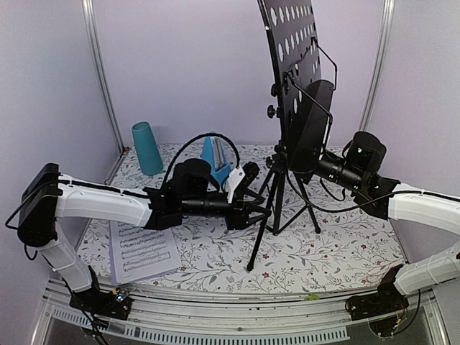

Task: Set up the instrument practice props
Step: Adjust the music stand at the center of the board.

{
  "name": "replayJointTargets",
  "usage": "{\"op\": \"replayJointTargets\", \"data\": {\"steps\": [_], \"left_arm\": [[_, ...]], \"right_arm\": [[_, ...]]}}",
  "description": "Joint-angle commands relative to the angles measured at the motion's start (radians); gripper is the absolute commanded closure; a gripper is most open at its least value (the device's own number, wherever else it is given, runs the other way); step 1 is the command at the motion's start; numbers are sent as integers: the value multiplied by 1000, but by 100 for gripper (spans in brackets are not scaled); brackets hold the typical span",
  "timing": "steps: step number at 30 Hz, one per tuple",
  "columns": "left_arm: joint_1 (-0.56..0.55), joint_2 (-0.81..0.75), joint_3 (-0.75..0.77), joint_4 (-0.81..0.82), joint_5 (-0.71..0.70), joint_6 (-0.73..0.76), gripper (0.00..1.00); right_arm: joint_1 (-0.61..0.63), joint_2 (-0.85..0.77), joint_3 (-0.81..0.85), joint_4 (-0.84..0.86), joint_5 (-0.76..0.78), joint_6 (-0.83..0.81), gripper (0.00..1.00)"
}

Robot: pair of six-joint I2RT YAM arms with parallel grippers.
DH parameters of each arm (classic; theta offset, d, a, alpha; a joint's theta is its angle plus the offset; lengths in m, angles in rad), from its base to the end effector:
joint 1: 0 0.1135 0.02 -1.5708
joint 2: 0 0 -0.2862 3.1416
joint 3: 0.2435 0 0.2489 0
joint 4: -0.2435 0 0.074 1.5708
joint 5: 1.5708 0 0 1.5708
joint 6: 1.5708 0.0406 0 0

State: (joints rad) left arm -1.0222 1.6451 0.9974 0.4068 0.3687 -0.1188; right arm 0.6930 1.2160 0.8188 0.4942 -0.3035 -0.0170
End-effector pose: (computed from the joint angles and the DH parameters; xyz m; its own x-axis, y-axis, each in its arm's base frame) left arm 0.1850 -0.3308 0.2743 -0.2395 0.1799 -0.9541 0.9568 0.2106 -0.2005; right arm 0.2067 0.1874 0.3547 0.0887 0.0526 -0.9947 -0.8371 0.5451 -0.0459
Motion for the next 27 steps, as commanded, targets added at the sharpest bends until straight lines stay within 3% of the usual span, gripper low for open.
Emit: {"op": "replayJointTargets", "data": {"steps": [1,8,14,15,27], "left_arm": [[-21,61,51,28,-82,-62,50],[-37,108,86,-13,-104,-82,60],[-44,109,110,-106,-124,-60,98],[-45,107,115,-126,-129,-54,100],[-45,104,124,-311,-159,-24,100]], "right_arm": [[-4,-64,11,158,45,12,100],[-4,-80,1,156,63,6,100],[-9,-102,-9,148,59,-17,100],[-12,-107,-10,145,56,-21,100],[-35,-158,-20,125,53,-37,100]]}}
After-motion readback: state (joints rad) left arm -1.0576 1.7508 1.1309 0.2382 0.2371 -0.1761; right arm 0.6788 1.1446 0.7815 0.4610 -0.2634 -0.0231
